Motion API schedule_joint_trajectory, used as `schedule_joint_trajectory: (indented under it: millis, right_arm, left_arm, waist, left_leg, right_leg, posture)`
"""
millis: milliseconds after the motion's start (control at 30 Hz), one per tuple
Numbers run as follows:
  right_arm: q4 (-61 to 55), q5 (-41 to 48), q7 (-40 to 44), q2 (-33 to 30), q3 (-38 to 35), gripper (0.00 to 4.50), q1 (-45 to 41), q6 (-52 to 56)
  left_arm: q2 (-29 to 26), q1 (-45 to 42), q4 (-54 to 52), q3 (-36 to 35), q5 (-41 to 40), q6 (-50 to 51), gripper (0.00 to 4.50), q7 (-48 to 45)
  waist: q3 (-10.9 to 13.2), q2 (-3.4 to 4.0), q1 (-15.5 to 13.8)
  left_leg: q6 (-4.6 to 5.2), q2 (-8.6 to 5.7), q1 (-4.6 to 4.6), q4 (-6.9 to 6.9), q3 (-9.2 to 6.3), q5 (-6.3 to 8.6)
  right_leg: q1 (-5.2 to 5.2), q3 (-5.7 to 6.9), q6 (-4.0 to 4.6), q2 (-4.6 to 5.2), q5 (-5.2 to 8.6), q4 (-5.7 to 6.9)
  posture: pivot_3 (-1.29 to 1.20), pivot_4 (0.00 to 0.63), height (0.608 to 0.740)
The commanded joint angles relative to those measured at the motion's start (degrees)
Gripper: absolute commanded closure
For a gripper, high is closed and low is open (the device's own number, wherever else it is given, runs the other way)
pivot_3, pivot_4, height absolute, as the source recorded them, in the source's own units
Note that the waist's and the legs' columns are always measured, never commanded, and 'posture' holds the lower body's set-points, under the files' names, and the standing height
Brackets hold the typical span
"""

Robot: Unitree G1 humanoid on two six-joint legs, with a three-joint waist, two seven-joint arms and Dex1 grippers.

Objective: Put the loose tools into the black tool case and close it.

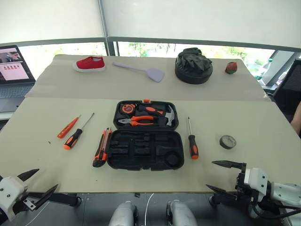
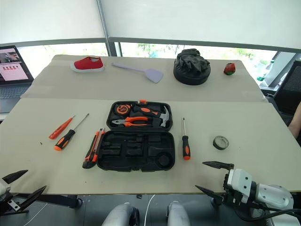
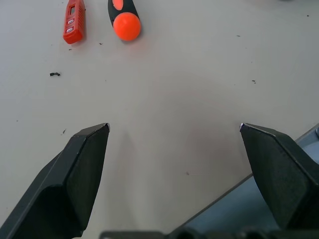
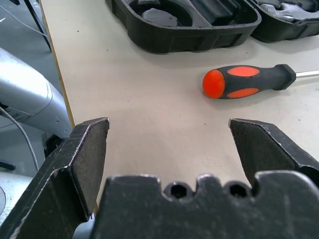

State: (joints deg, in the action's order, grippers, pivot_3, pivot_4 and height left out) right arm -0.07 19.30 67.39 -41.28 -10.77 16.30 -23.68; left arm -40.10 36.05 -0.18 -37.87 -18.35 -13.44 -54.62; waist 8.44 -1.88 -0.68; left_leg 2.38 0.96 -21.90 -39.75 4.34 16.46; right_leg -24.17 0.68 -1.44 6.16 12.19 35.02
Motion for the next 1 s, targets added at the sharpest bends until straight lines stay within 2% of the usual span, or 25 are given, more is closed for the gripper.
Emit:
schedule_joint_trajectory:
  millis: [33,100,167,233,367,500,633,767,867,1000]
  right_arm:
    - [-2.9,3.8,0.4,0.9,0.2,0.04,-2.5,-1.2]
    - [-9.0,11.9,1.0,1.8,1.6,0.04,-6.0,5.5]
    - [-12.7,15.9,-0.8,2.5,2.2,0.04,-9.2,10.3]
    - [-15.0,16.8,-2.0,3.5,2.9,0.04,-11.9,12.1]
    - [-17.6,16.9,-3.8,5.0,4.0,0.04,-16.0,13.9]
    - [-19.1,16.9,-5.0,6.6,5.2,0.04,-20.7,15.3]
    - [-19.7,18.7,-3.7,6.0,5.9,0.04,-22.3,19.0]
    - [-20.7,18.8,-2.9,5.8,5.9,0.04,-22.1,20.3]
    - [-21.0,18.4,-2.9,6.1,5.2,0.04,-20.6,19.8]
    - [-21.2,18.0,-2.8,6.7,4.7,0.04,-18.8,19.3]
  left_arm:
    - [0.1,-1.0,-1.4,-4.2,-5.4,5.2,0.0,2.6]
    - [-0.1,-0.2,-3.4,-9.1,-11.6,20.0,0.0,8.6]
    - [0.0,1.8,-4.8,-11.3,-14.3,27.0,0.0,10.2]
    - [0.0,3.1,-6.0,-13.0,-16.8,32.5,0.0,10.4]
    - [-0.9,4.3,-11.2,-15.9,-23.6,43.2,0.0,11.1]
    - [-7.0,1.1,-20.5,-16.9,-38.0,63.1,0.0,16.8]
    - [-13.8,-7.1,-25.8,-10.6,-42.6,74.1,0.0,24.5]
    - [-16.4,-18.4,-27.1,-2.6,-43.4,80.5,0.0,32.8]
    - [-17.0,-27.6,-24.7,2.0,-39.5,82.9,0.0,39.8]
    - [-18.9,-38.0,-21.2,9.0,-34.9,82.8,0.0,40.8]
  waist:
    - [0.0,-0.01,0.0]
    - [0.0,-0.04,0.1]
    - [0.1,-0.13,1.3]
    - [0.1,-0.12,1.4]
    - [0.1,-0.24,0.7]
    - [0.1,-0.21,-0.1]
    - [0.2,-0.18,-0.6]
    - [0.2,-0.16,0.2]
    - [0.2,-0.16,0.7]
    - [0.2,-0.16,0.4]
  left_leg:
    - [0.0,0.0,0.0,0.0,0.0,0.0]
    - [0.0,0.04,0.0,-0.01,-0.01,0.0]
    - [0.0,0.17,0.04,-0.02,-0.02,0.0]
    - [0.0,0.28,0.1,0.0,-0.03,0.0]
    - [-0.09,0.17,0.06,0.03,-0.07,0.09]
    - [-0.11,0.09,0.09,-0.08,-0.18,0.08]
    - [-0.15,0.0,0.24,-0.08,-0.22,0.04]
    - [-0.16,-0.1,0.22,0.0,-0.16,0.04]
    - [-0.32,-0.06,0.19,0.04,-0.22,0.05]
    - [-0.51,-0.03,0.25,0.07,-0.29,-0.05]
  right_leg:
    - [0.0,0.0,0.0,0.0,0.0,0.0]
    - [-0.02,0.0,-0.04,-0.03,-0.03,0.02]
    - [-0.03,-0.03,-0.19,-0.09,-0.11,0.1]
    - [-0.01,0.05,-0.38,-0.11,-0.09,0.09]
    - [-0.06,0.14,-0.23,-0.09,-0.1,0.1]
    - [-0.12,0.22,-0.21,0.02,-0.11,0.08]
    - [-0.01,0.21,-0.13,0.07,-0.09,0.12]
    - [0.07,0.07,-0.21,0.06,-0.17,0.26]
    - [-0.07,0.08,-0.1,-0.12,-0.18,0.46]
    - [-0.04,0.1,0.01,-0.29,-0.13,0.56]
  posture:
    - [0.0,0.15,0.74]
    - [0.0,0.15,0.74]
    - [0.0,0.15,0.74]
    - [0.0,0.15,0.74]
    - [0.0,0.15,0.74]
    - [0.0,0.15,0.74]
    - [0.0,0.15,0.74]
    - [0.0,0.15,0.74]
    - [0.0,0.15,0.74]
    - [0.0,0.15,0.74]
